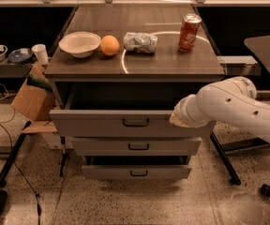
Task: Close top drawer
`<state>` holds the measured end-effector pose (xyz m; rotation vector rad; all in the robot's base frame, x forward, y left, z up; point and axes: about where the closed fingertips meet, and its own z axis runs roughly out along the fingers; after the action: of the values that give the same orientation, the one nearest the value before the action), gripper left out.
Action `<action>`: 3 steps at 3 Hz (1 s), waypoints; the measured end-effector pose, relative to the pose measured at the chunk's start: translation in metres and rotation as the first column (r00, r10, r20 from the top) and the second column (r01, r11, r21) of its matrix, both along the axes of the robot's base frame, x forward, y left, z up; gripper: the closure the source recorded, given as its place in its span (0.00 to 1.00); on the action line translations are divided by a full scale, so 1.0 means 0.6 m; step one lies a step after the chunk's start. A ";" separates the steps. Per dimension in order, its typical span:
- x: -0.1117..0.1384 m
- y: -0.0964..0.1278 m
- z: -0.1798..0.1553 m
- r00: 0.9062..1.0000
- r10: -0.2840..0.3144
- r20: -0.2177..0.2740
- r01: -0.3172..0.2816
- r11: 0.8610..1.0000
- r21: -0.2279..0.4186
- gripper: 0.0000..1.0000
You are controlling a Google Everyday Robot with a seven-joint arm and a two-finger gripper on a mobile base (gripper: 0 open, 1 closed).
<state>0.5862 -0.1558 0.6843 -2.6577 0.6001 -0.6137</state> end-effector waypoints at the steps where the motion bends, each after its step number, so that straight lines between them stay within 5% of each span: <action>1: 0.020 0.019 -0.008 1.000 0.008 0.010 -0.008 1.000 0.010 1.00; 3: 0.069 0.027 -0.015 0.999 -0.038 0.015 0.038 0.999 0.010 1.00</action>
Offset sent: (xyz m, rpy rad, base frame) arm 0.0407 0.0208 -0.0126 0.0309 -0.0177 -0.0199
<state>0.6273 -0.1396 0.6750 -2.6355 0.6493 -0.6397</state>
